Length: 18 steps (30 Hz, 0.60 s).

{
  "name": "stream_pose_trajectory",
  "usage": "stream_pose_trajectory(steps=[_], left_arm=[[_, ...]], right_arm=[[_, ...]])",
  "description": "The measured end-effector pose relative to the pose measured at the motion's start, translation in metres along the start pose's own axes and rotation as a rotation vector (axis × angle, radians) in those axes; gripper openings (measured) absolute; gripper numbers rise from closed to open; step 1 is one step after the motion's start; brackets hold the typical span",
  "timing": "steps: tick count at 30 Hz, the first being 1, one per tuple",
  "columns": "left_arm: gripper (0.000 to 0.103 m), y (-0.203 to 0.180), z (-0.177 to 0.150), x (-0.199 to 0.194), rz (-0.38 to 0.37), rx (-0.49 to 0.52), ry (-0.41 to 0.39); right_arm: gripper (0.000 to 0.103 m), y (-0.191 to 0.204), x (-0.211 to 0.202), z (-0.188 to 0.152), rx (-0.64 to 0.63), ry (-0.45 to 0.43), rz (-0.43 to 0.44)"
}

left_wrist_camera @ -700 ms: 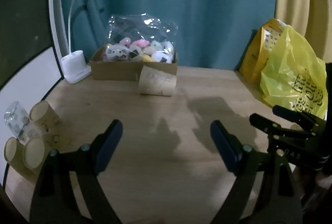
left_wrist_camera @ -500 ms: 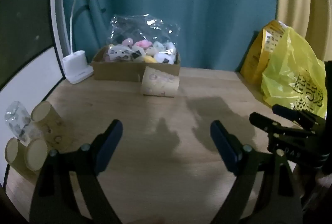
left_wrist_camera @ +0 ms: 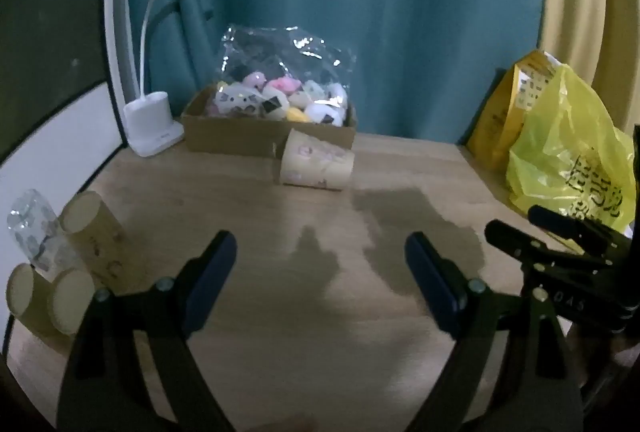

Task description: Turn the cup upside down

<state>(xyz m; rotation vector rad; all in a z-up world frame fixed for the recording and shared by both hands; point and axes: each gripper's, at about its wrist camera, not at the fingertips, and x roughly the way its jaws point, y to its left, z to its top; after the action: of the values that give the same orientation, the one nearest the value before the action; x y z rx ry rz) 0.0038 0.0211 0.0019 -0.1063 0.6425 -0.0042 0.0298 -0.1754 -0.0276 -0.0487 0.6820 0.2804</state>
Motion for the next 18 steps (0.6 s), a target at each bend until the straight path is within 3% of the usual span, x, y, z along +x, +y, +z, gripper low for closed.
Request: stream_pose_trajectory(steps=[18], left_arm=[[0.088, -0.0032, 0.0054, 0.0019, -0.007, 0.013, -0.018]], right_arm=[[0.075, 0.0014, 0.0021, 0.0049, -0.021, -0.001, -0.003]])
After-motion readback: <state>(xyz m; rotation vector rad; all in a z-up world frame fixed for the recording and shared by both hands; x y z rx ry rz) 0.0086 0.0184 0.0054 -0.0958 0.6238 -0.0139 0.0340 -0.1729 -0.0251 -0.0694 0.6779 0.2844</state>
